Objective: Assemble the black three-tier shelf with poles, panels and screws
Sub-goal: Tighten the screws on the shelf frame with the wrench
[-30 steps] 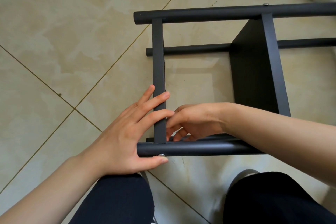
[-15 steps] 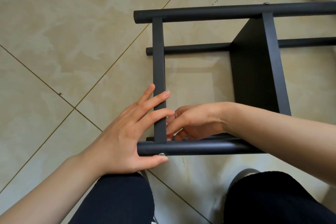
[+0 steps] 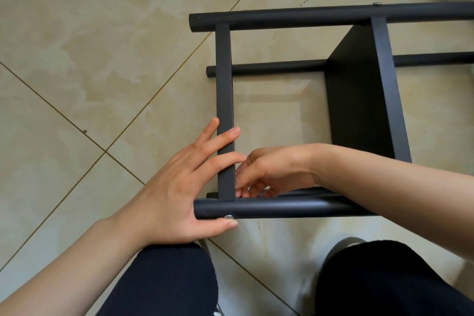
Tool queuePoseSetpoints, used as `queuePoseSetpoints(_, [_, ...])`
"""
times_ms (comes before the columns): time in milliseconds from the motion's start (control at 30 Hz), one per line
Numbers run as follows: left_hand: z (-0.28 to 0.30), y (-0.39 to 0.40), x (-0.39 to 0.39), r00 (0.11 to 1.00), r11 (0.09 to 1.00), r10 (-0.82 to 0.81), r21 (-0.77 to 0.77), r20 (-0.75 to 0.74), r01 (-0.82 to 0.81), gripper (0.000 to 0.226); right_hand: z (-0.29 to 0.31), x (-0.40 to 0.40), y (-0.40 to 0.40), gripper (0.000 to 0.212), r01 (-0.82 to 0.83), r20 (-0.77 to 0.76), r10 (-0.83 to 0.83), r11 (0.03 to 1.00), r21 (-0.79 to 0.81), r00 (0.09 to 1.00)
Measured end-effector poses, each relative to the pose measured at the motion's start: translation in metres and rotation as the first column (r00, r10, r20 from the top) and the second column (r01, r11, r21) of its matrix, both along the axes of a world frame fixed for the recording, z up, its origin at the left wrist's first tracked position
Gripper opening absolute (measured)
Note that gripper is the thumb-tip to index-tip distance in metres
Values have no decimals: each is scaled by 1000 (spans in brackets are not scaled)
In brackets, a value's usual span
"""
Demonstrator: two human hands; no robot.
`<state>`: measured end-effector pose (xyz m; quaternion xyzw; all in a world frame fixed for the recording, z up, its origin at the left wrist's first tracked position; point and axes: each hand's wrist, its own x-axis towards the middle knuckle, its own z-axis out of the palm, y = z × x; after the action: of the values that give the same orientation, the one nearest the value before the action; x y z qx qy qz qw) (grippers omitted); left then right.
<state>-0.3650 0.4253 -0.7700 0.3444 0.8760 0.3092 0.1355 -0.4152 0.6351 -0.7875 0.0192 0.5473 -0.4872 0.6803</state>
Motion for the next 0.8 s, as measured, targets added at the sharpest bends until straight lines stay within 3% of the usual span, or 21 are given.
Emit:
queuePoseSetpoints(167, [0, 0, 0, 1000, 1000, 0, 2, 2, 0, 81, 1, 0, 1, 13, 51, 83, -47, 998, -42, 995])
queuePoseSetpoints(367, [0, 0, 0, 1000, 1000, 3, -3, -1, -3, 81, 3, -1, 0, 14, 9, -4, -9, 1000, 8, 1000])
queuePoseSetpoints(567, [0, 0, 0, 1000, 1000, 1, 5, 1, -1, 81, 3, 3, -2, 15, 55, 32, -53, 996, -71, 998])
queuePoseSetpoints(800, [0, 0, 0, 1000, 1000, 0, 7, -2, 0, 81, 3, 2, -3, 10, 42, 16, -41, 999, -32, 999])
